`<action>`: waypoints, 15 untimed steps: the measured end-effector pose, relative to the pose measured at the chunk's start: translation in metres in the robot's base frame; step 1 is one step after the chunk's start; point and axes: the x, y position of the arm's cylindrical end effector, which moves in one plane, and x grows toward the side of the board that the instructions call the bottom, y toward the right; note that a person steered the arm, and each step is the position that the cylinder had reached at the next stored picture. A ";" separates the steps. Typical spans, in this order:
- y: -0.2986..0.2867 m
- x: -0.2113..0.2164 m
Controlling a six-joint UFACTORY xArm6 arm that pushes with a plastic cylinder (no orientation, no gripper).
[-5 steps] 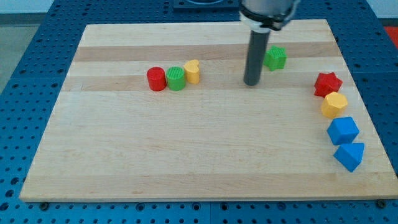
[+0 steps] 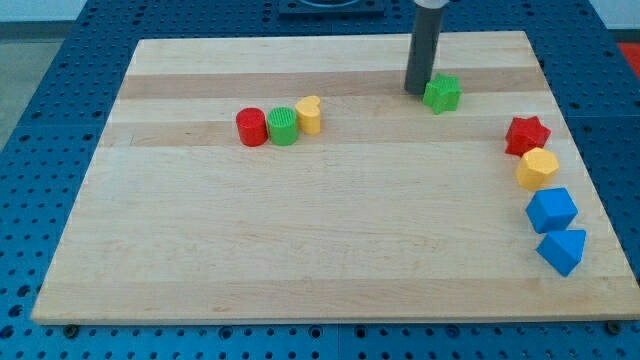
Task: Move the green star above the red star
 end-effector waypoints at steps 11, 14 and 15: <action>0.077 0.031; 0.043 0.048; 0.045 0.053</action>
